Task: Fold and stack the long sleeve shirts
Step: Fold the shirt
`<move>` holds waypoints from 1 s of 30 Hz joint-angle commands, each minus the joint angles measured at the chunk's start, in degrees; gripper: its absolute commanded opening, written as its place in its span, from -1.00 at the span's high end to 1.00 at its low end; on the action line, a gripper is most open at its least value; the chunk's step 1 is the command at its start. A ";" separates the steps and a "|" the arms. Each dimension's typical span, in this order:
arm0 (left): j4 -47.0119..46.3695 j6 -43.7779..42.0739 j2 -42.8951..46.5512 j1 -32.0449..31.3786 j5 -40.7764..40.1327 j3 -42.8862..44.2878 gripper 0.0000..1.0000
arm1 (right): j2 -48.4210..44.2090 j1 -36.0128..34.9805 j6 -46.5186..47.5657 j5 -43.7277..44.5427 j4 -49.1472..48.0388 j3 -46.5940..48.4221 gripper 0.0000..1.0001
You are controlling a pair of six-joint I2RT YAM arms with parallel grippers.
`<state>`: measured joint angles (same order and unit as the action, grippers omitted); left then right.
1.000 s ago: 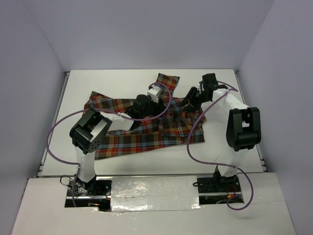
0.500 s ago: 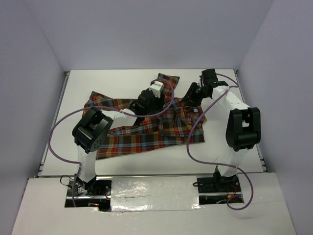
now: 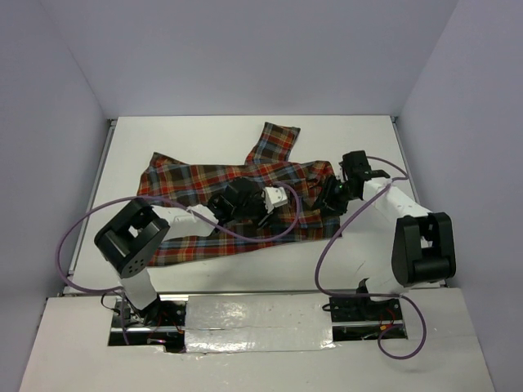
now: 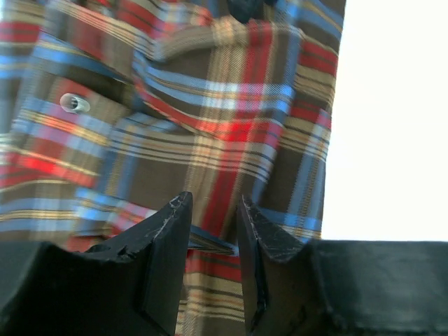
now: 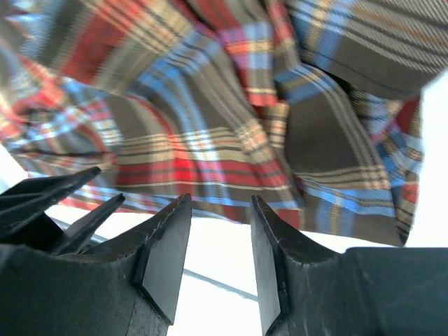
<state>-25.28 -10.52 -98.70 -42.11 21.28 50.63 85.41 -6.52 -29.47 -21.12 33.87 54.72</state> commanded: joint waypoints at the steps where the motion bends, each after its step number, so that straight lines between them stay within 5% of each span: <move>1: -0.83 0.05 -1.76 0.01 4.47 1.74 0.12 | -1.73 -0.24 1.96 2.84 -2.40 -1.19 0.06; 5: -1.70 4.73 -2.12 -1.04 6.40 0.53 0.12 | 0.28 -0.24 3.10 3.98 -3.19 -1.63 0.03; 14: -0.75 -15.29 -1.50 -4.47 3.60 -3.88 0.05 | 4.24 -0.24 4.34 3.55 -4.60 -1.72 0.02; 19: -0.74 -16.99 -0.80 -5.18 2.54 -4.31 0.07 | 4.51 -0.51 4.34 1.88 -5.65 -3.48 0.08; 24: -0.30 -16.19 -0.53 -5.88 2.63 -4.49 0.47 | 2.67 -0.59 4.34 1.88 -4.51 -3.48 0.58; 28: 0.49 -15.67 0.17 -6.58 2.80 -4.31 0.92 | 0.20 -0.51 4.60 2.14 -3.11 -3.83 0.75; 30: 1.11 -15.49 0.52 -6.76 2.72 -4.23 1.00 | -0.50 -0.51 4.78 1.70 -2.58 -3.83 0.93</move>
<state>-23.97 -25.43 -100.86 -48.18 22.76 46.09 87.88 -6.61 -25.47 -18.87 30.55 51.11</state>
